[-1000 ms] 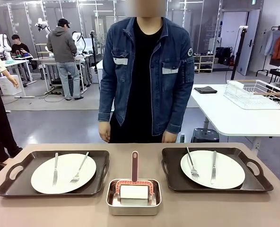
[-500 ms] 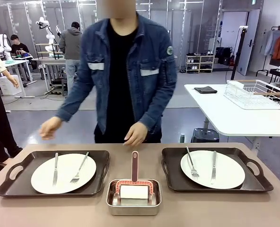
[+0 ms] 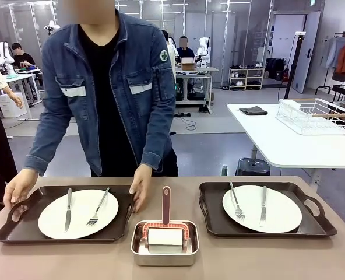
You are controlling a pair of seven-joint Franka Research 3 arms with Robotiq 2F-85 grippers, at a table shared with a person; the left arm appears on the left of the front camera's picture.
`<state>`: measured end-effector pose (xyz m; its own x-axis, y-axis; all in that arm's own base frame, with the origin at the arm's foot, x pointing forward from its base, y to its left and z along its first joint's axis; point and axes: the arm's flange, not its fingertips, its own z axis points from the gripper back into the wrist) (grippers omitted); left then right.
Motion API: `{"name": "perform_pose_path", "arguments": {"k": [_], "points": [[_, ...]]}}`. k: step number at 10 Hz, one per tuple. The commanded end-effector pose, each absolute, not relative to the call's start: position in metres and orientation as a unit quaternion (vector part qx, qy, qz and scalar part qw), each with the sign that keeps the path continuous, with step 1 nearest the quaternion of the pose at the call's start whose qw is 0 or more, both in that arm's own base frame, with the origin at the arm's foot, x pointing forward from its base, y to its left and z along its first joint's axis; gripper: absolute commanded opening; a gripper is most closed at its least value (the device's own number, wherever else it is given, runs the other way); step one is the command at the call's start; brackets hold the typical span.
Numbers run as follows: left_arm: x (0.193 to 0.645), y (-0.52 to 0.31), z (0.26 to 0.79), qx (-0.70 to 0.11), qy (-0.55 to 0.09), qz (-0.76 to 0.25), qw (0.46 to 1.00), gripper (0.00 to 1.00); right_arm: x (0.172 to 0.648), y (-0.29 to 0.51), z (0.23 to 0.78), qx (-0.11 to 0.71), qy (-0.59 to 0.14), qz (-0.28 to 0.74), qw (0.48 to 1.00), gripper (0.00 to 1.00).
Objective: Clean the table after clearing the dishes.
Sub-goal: When the left (or right) Handle tray is removed, use the left hand (or right hand) to clean the left (or right) side of the table with the Lint Roller.
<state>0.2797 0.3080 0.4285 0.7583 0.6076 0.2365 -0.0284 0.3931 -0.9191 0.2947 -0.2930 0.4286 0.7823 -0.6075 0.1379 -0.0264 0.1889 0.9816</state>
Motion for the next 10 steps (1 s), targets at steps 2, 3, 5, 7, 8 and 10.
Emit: {"name": "perform_pose_path", "arguments": {"k": [2,3,5,7,8,10], "points": [[0.2774,0.3102,0.4269,-0.518,-0.291,0.192,0.781,1.00,0.2948,-0.2928,0.4303,0.606,-0.266,-0.193,0.724,1.00],[0.2774,0.3102,0.4269,-0.518,-0.291,0.192,0.781,1.00,0.2948,-0.2928,0.4303,0.606,-0.266,-0.193,0.724,1.00],[0.2774,0.3102,0.4269,-0.518,-0.291,0.192,0.781,1.00,0.2948,-0.2928,0.4303,0.606,-0.266,-0.193,0.724,1.00],[0.2774,0.3102,0.4269,-0.518,-0.291,0.192,0.781,1.00,0.2948,-0.2928,0.4303,0.606,-0.266,-0.193,0.724,1.00],[0.2774,0.3102,0.4269,-0.518,-0.291,0.192,0.781,1.00,0.2948,-0.2928,0.4303,0.606,-0.266,-0.193,0.724,1.00],[0.2774,0.3102,0.4269,-0.518,-0.291,0.192,0.781,1.00,0.2948,-0.2928,0.4303,0.606,-0.266,-0.193,0.724,1.00]]}}
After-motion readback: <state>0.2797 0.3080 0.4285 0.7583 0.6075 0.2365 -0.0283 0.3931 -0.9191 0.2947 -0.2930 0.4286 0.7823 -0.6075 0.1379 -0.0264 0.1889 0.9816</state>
